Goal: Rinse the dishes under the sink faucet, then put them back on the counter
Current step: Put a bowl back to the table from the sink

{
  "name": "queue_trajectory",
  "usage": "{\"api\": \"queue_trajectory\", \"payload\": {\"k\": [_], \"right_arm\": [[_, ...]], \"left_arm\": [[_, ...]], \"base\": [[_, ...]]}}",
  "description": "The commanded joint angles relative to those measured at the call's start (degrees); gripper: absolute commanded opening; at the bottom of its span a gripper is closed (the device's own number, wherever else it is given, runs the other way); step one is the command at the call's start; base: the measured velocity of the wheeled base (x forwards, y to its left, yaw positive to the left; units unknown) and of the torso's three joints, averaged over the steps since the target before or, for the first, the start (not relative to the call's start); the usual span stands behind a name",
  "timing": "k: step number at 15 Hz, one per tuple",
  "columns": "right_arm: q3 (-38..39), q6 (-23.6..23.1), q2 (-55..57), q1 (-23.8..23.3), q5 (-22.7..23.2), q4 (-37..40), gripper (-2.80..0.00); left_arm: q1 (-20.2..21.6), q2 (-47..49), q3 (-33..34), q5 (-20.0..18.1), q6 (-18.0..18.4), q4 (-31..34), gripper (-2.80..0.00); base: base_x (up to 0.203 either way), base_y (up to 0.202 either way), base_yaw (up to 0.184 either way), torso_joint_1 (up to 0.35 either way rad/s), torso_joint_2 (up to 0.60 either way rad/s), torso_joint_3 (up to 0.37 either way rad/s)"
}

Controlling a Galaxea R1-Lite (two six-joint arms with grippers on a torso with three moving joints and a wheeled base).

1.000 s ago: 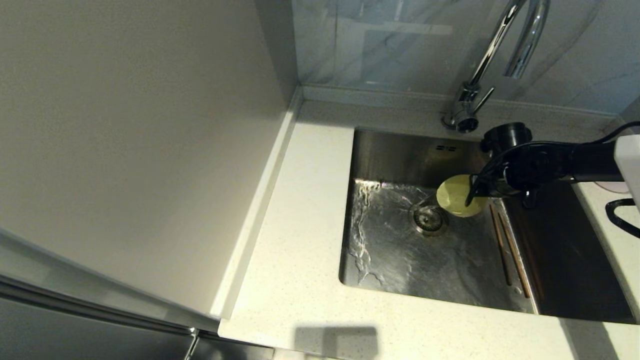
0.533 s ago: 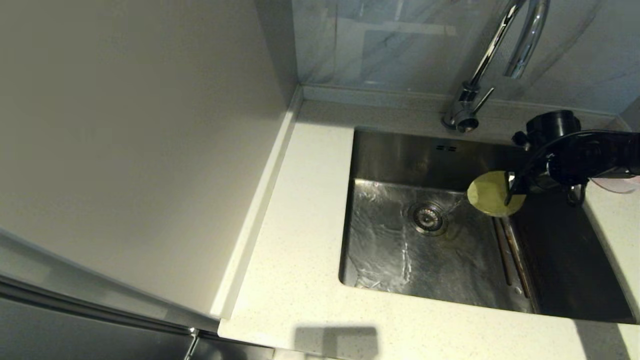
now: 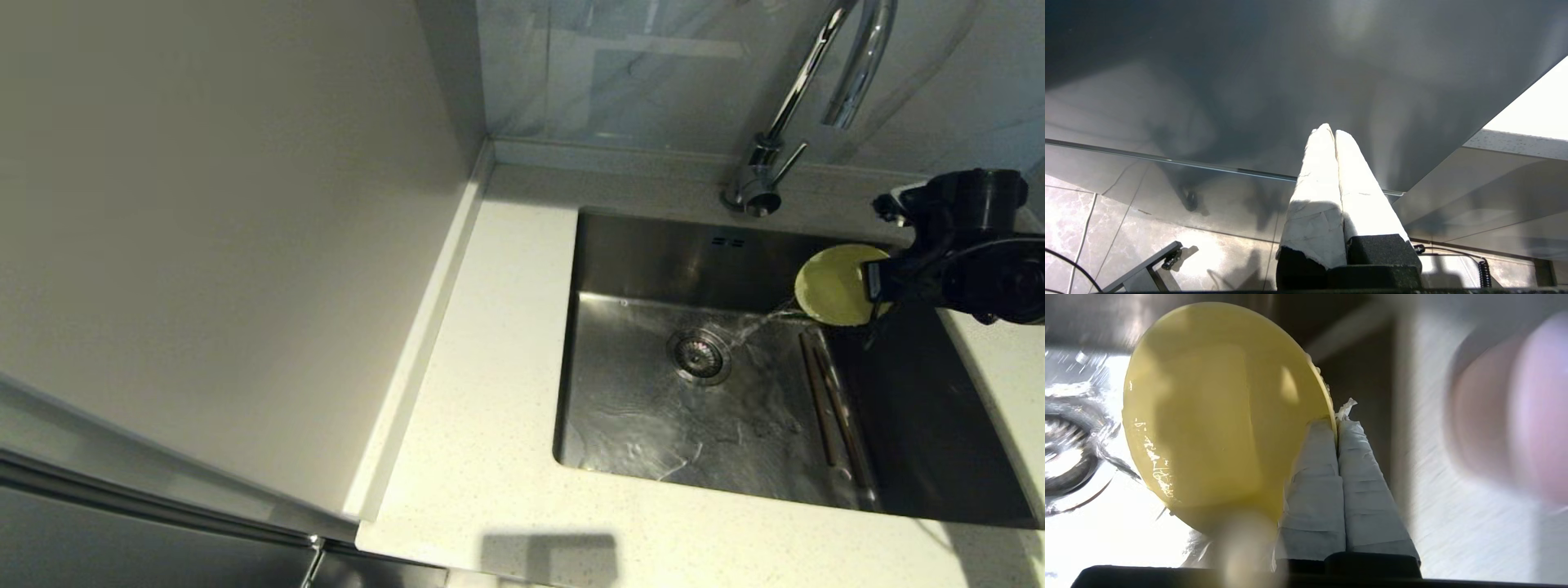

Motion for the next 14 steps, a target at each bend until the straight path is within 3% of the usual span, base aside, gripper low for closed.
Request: {"api": "queue_trajectory", "payload": {"k": [1, 5, 9, 14], "right_arm": [[5.68, -5.15, -1.28, -0.37, -0.14, -12.01, -2.8], [11.89, -12.59, -2.44, -0.88, -0.05, -25.7, -2.8], [16.63, -13.93, -5.14, -1.04, -0.05, -34.1, -2.8], [23.47, -16.61, -8.46, -2.33, 0.03, -50.67, -2.8]], "left_arm": [[0.0, -0.18, 0.0, 0.03, -0.02, -0.02, -2.8], [0.0, -0.18, 0.0, 0.03, -0.02, -0.02, -2.8], [0.0, -0.18, 0.0, 0.03, -0.02, -0.02, -2.8], [0.0, -0.18, 0.0, 0.03, -0.02, 0.06, -2.8]], "base": [[0.0, 0.0, 0.0, 0.0, 0.0, 0.0], [0.0, 0.0, 0.0, 0.0, 0.0, 0.0], [0.0, 0.0, 0.0, 0.0, 0.0, 0.0], [0.0, 0.0, 0.0, 0.0, 0.0, 0.0]]}}
